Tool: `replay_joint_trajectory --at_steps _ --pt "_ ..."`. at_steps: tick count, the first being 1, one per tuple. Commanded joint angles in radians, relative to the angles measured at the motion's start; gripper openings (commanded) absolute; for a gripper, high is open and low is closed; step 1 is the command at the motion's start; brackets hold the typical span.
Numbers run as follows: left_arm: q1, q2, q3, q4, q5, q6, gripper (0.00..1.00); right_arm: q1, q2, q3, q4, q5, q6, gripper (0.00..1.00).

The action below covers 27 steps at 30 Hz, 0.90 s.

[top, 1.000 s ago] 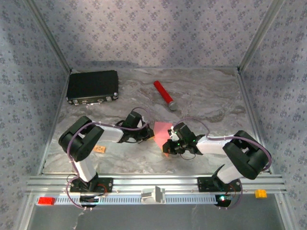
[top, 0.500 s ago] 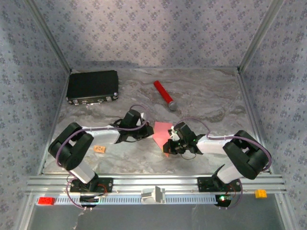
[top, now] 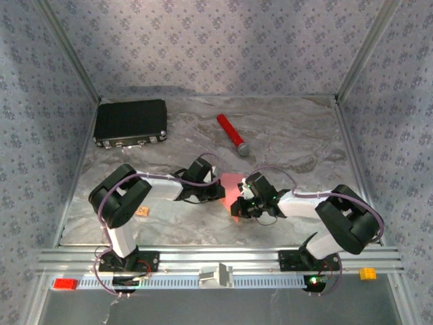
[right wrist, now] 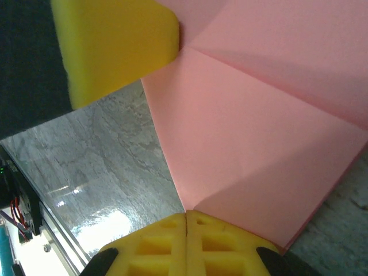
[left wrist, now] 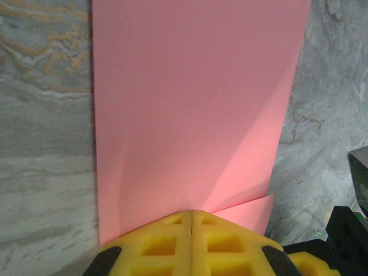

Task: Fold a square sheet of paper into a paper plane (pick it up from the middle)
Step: Third fold the triangle at the center of the table.

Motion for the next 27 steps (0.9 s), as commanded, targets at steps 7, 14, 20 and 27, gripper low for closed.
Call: replay_joint_trajectory --at_steps 7,14,20,27 --pt "-0.001 0.036 -0.059 -0.008 -0.024 -0.011 0.0 -0.001 0.012 0.128 -0.091 -0.007 -0.013 0.06" --pt "-0.002 0.033 -0.051 -0.011 -0.02 -0.011 0.0 0.001 0.154 0.183 -0.078 0.015 -0.026 0.08" --pt "-0.001 0.03 -0.057 -0.015 -0.024 -0.009 0.0 0.002 0.126 0.104 -0.086 0.027 -0.025 0.08" --pt "0.0 0.038 -0.056 -0.015 -0.026 -0.009 0.0 0.002 -0.006 0.023 -0.144 0.039 -0.032 0.09"
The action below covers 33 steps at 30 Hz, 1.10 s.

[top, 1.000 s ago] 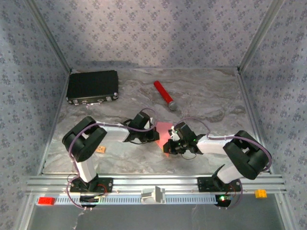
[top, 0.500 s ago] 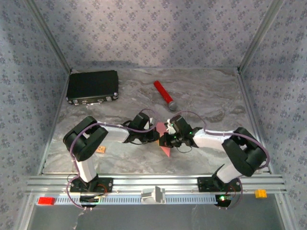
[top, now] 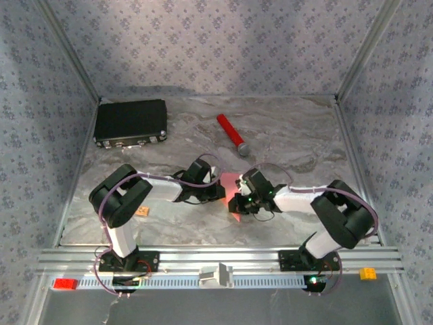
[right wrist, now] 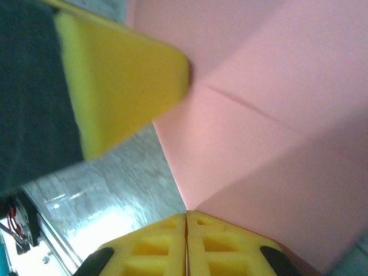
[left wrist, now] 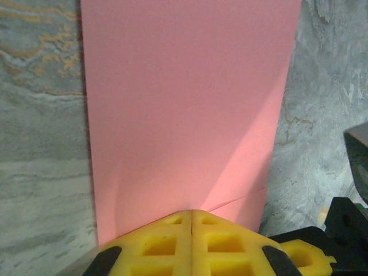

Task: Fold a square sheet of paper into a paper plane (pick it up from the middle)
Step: Third fold the triangle at the center of the table.

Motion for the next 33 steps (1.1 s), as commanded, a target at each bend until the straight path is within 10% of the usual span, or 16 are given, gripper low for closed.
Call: replay_joint_trajectory --at_steps 1,16,33 --pt "-0.003 0.035 -0.031 -0.074 -0.038 0.003 0.0 0.001 -0.057 -0.049 -0.099 0.025 -0.017 0.1" --pt "-0.003 0.02 -0.048 -0.042 -0.031 -0.001 0.0 0.004 -0.299 -0.085 -0.168 0.032 0.023 0.11" --pt "-0.002 0.023 -0.048 -0.039 -0.041 -0.012 0.0 0.032 -0.062 -0.132 -0.014 -0.001 0.049 0.09"
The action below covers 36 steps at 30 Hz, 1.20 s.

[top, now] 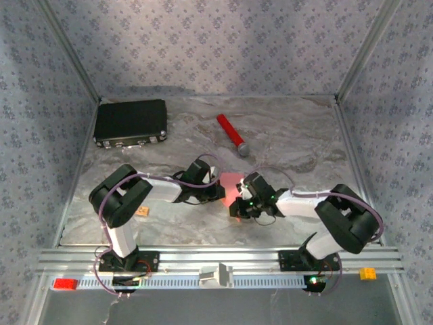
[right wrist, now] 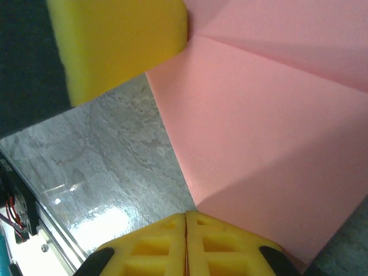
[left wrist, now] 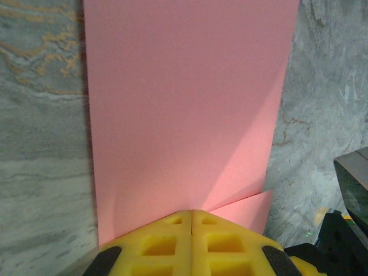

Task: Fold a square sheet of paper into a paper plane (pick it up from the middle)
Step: Third fold the triangle at the center of the table.

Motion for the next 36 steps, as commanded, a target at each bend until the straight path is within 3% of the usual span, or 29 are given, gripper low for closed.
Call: replay_joint_trajectory --at_steps 1,7,14,27,36 --pt "-0.002 0.024 -0.033 -0.07 -0.046 -0.001 0.0 0.004 -0.05 -0.099 -0.06 -0.001 0.026 0.09" --pt "-0.001 0.024 -0.053 -0.044 -0.061 -0.028 0.0 -0.008 -0.258 -0.186 -0.147 0.032 0.038 0.1" --pt "-0.011 0.005 -0.102 0.029 -0.095 -0.099 0.0 -0.045 -0.426 -0.106 -0.217 0.061 0.026 0.13" --pt "-0.046 -0.048 -0.129 0.057 -0.147 -0.14 0.0 -0.028 -0.081 0.079 -0.078 0.008 0.034 0.13" --pt "-0.046 -0.091 -0.074 0.02 -0.129 -0.082 0.1 -0.038 0.013 -0.004 -0.097 0.046 0.038 0.07"
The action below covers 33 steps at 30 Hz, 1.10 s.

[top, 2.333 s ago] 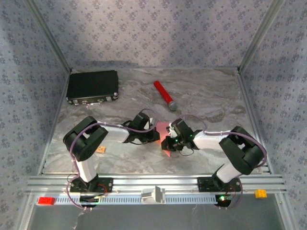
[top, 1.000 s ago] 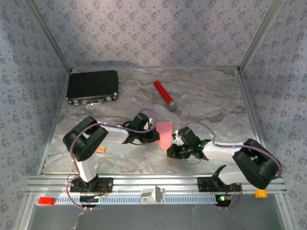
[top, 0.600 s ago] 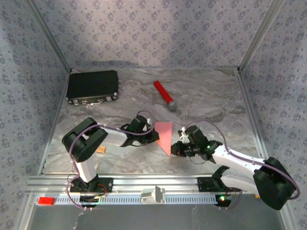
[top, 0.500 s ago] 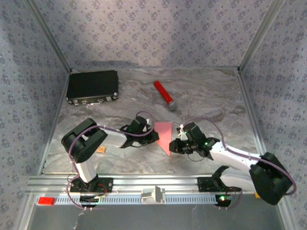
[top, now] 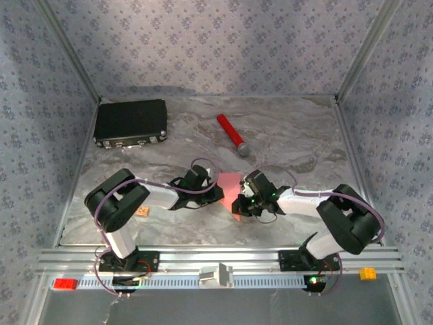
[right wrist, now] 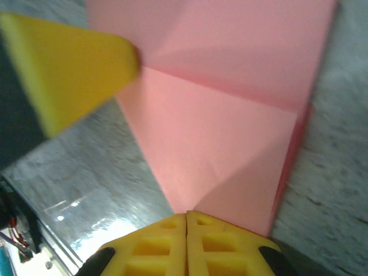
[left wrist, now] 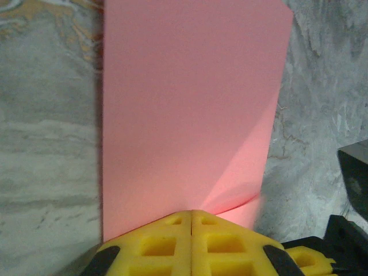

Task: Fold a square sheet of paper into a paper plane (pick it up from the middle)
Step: Third fold the triangle at the center of the table.

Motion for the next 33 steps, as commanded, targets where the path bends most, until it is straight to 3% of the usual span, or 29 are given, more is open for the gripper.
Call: replay_joint_trajectory --at_steps 1,4,14,17,33 --pt "-0.006 -0.047 0.032 -0.106 -0.005 0.05 0.12 -0.008 0.012 -0.047 -0.032 0.024 0.007 0.07" --pt "-0.007 -0.075 0.053 -0.149 -0.01 0.059 0.15 -0.017 0.008 -0.058 -0.028 0.023 0.005 0.06" --pt "-0.052 -0.009 0.058 -0.067 0.068 0.012 0.07 -0.031 0.013 -0.037 -0.036 0.018 -0.011 0.06" --pt "-0.05 0.017 0.06 -0.094 0.041 0.012 0.05 -0.034 0.012 -0.038 -0.039 0.016 -0.011 0.06" --pt "0.125 -0.037 -0.011 -0.141 0.033 0.073 0.04 -0.051 0.005 -0.05 -0.052 -0.017 -0.073 0.05"
